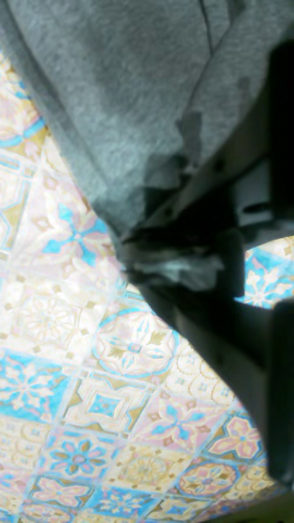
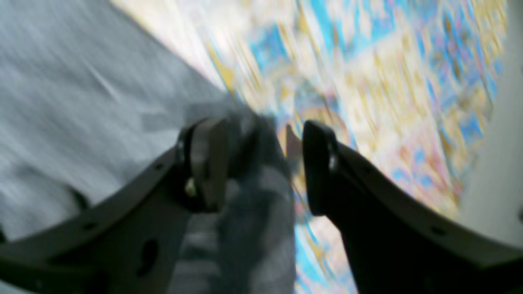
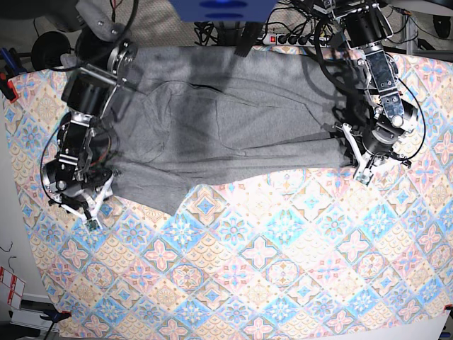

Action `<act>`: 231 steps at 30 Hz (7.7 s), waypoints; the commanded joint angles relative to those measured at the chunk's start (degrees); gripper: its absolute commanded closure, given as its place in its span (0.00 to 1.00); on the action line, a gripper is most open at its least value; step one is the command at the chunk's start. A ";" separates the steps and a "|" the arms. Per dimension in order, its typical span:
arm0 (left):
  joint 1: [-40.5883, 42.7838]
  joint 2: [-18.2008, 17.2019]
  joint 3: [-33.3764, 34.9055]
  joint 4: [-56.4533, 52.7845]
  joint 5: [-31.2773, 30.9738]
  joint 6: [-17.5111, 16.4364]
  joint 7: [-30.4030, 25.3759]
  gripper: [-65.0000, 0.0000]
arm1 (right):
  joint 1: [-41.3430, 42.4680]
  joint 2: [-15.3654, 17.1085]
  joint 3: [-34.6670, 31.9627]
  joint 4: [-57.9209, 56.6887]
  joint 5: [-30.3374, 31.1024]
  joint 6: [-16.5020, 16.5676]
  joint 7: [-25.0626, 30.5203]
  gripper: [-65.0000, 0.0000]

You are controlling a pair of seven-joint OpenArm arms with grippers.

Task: Fold the T-shirt properly
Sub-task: 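Lay the hem over the collar edge with both grippers, then slide the right gripper along the folded edge toward the collar corner, then hold the folded shirt edge with both grippers, adjusting the right gripper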

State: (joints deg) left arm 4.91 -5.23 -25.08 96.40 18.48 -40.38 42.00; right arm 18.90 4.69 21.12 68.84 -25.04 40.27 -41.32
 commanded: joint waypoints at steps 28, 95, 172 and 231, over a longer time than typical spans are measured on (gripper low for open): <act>-0.56 -0.44 -0.11 1.14 -0.24 0.38 -0.64 1.00 | 1.98 3.44 2.04 -10.51 0.29 -2.07 10.86 0.56; -0.29 -0.35 0.16 1.14 -0.15 0.38 -0.64 1.00 | -6.72 3.53 -2.09 7.34 0.29 -4.01 5.14 0.95; 9.12 -0.79 0.07 6.24 -0.41 0.38 -1.08 1.00 | -24.83 -2.09 -4.29 26.94 0.64 -0.27 -4.70 0.58; 7.09 -0.70 0.16 6.76 -0.41 0.38 -0.99 1.00 | -22.81 -1.30 -5.52 30.63 0.20 -0.27 -4.26 0.96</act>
State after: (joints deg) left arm 12.19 -5.41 -24.82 101.84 18.41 -40.47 41.58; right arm -4.54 2.98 15.40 98.32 -25.10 40.32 -46.65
